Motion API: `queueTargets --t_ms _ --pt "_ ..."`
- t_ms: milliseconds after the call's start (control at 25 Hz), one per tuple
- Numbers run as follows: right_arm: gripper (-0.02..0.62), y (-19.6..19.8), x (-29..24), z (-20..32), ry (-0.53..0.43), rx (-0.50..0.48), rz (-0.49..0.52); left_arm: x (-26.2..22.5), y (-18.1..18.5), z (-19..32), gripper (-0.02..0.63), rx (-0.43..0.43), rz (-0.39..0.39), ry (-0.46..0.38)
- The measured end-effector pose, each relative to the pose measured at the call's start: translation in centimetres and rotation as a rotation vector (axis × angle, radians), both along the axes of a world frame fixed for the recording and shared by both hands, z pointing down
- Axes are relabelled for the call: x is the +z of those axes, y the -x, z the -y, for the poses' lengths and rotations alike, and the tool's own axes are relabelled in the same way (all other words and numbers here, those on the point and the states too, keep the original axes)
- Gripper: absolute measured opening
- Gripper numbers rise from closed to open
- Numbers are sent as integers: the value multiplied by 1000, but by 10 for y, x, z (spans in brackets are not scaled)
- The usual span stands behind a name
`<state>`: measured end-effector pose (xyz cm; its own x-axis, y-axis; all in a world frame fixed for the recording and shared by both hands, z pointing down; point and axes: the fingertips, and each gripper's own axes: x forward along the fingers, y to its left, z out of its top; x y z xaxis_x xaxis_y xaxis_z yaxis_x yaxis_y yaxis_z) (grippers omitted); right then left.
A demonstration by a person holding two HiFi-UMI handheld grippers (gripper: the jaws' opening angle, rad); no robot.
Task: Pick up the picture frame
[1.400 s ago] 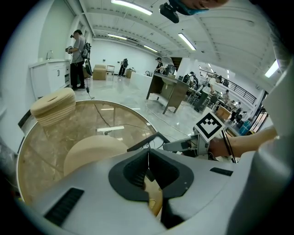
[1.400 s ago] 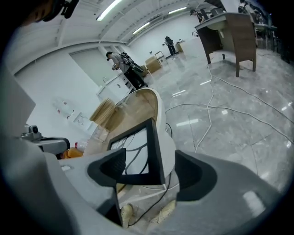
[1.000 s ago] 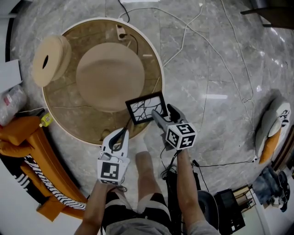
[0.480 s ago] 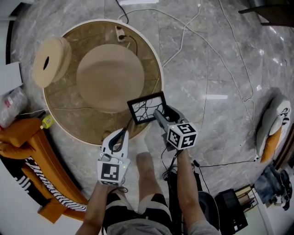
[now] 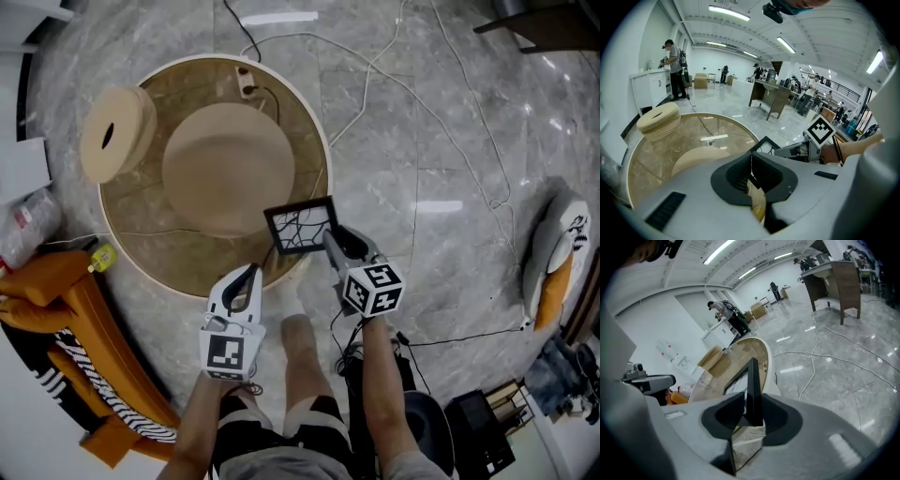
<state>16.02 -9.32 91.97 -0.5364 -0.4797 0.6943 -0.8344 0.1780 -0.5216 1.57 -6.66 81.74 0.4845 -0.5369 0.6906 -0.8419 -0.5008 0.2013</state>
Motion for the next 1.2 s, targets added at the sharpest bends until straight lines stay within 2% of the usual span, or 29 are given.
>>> queueTargets --t_ms 200,440,800,1200 --pt "89 6 -27 0 -42 15 -31 -30 4 7 20 7 -8 -50" --pt "83 21 -54 1 -84 -27 -103 -66 17 13 20 11 -8 -100" --pt "80 40 -106 8 -145 -10 -110 -112 39 19 20 -11 -32 -146" --pt "74 49 -194 12 -243 33 -133 -185 56 30 20 31 -44 -260"
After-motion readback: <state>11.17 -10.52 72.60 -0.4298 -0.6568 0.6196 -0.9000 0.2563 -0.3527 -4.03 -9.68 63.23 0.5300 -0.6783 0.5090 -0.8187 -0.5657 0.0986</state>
